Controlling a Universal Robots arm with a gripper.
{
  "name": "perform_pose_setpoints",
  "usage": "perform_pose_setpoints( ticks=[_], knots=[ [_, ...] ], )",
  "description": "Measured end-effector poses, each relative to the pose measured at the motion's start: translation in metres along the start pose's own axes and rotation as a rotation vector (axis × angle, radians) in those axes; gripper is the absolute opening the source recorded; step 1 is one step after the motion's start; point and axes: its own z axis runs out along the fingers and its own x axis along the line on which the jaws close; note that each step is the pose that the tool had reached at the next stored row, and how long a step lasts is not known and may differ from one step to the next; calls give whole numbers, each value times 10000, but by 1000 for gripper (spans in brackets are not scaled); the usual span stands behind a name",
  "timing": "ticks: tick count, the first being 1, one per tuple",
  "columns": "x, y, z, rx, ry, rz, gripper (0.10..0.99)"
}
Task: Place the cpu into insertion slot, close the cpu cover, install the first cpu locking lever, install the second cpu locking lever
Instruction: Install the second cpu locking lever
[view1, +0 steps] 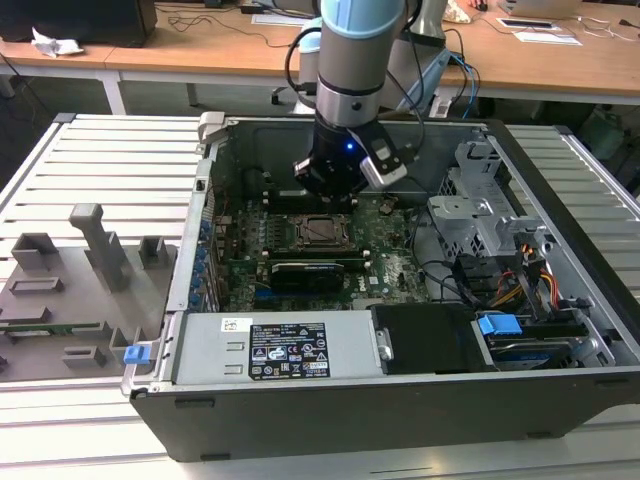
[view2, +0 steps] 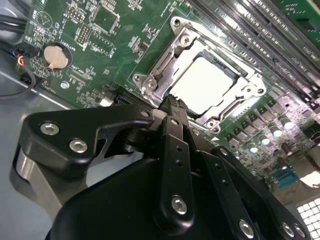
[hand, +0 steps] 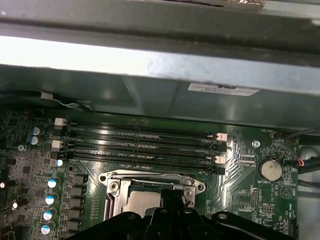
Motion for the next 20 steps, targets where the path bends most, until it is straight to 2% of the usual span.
perform_pose_setpoints(
  ticks=[12, 15, 20],
  knots=[
    [7, -86, -9, 0, 0, 1, 106],
    [14, -158, -16, -1, -1, 1, 106],
    [16, -180, -18, -1, -1, 1, 106]
  ],
)
